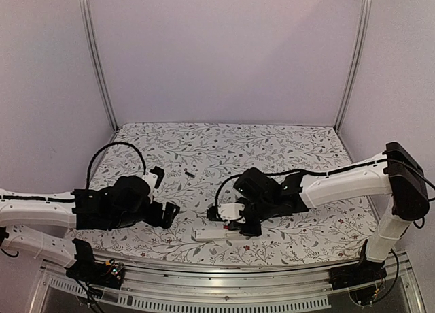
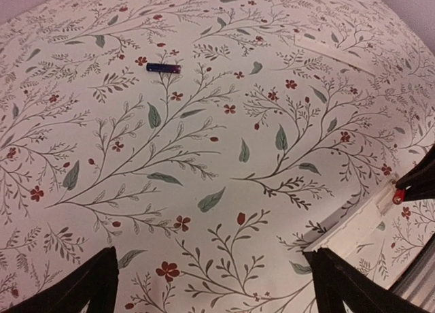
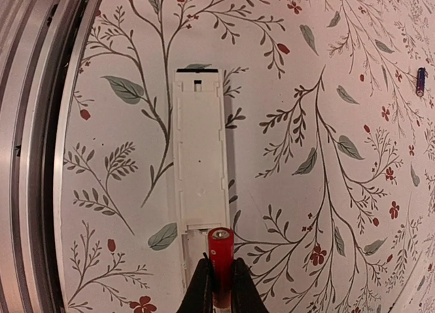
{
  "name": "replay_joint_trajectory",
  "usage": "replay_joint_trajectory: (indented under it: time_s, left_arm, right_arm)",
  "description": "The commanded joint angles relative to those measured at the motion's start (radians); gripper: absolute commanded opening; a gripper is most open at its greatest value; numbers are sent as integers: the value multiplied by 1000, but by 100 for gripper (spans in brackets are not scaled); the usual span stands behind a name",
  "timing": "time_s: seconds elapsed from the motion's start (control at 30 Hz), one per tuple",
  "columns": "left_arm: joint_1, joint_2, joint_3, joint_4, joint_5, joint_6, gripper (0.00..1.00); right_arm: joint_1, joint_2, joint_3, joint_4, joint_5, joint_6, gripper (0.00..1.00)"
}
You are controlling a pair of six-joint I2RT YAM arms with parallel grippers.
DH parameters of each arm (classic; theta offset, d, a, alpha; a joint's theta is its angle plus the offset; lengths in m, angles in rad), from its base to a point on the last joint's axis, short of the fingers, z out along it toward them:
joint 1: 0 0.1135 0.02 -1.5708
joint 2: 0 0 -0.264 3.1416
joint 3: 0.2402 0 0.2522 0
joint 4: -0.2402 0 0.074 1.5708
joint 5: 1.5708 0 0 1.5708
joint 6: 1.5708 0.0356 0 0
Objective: Load the batteries into the remote control
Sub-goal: Load the battery into the battery compartment.
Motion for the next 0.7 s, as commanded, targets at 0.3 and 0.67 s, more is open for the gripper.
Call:
replay_joint_trajectory:
  time_s: [0.3,0.67]
  left_arm:
    - [-6,35,-10,184,-15,1,100]
    - [12,74,0,171,-67,37,100]
  right_arm:
    - [36,80,113,-134,128,46,0]
    - [67,78,154,-271,130,44,2]
